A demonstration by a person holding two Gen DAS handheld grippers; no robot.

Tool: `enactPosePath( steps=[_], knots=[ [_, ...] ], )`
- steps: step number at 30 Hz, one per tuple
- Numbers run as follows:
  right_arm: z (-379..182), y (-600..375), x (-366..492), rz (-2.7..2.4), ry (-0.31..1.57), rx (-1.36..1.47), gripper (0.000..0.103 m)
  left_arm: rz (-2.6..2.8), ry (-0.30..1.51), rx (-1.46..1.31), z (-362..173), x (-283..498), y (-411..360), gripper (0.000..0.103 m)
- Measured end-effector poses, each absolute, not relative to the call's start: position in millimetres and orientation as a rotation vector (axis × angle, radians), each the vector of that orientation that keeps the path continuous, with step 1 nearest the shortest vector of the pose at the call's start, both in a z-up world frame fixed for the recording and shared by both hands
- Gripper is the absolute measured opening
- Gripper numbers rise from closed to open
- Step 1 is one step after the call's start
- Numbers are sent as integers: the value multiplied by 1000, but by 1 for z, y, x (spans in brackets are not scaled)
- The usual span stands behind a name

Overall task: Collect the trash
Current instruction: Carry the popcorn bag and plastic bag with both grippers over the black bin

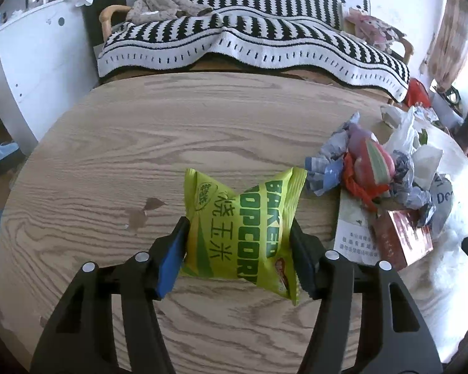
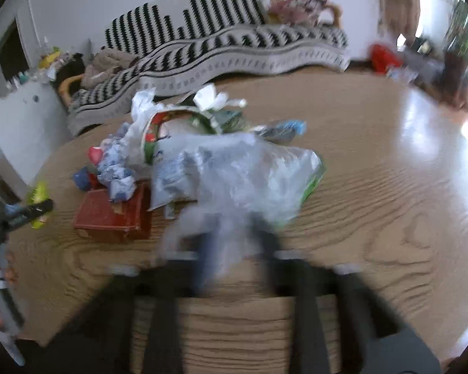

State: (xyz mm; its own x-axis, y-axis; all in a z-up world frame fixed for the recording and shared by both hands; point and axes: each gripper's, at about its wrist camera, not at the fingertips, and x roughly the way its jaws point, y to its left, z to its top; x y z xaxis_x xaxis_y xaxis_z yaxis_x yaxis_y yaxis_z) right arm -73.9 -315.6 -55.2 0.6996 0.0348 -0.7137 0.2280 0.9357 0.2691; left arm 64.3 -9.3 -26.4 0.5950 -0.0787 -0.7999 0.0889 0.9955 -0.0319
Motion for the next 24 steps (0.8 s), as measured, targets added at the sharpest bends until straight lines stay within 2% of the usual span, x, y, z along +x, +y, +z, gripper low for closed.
enactPosePath(
  steps=[7,14,19,24],
  knots=[
    [-12,-310,-93,-114,610,364,6,-69,875,23,-8,50,-6,59],
    [31,-303,-111,-85,529,371,6,-96,822,66,32,20,-20,59],
    [80,-313,-173,-80,458,344,6,-230,764,87,79,-33,-64,59],
    [103,-346,-284,-165,452,306,6,-475,764,148,98,-115,-145,59]
  ],
)
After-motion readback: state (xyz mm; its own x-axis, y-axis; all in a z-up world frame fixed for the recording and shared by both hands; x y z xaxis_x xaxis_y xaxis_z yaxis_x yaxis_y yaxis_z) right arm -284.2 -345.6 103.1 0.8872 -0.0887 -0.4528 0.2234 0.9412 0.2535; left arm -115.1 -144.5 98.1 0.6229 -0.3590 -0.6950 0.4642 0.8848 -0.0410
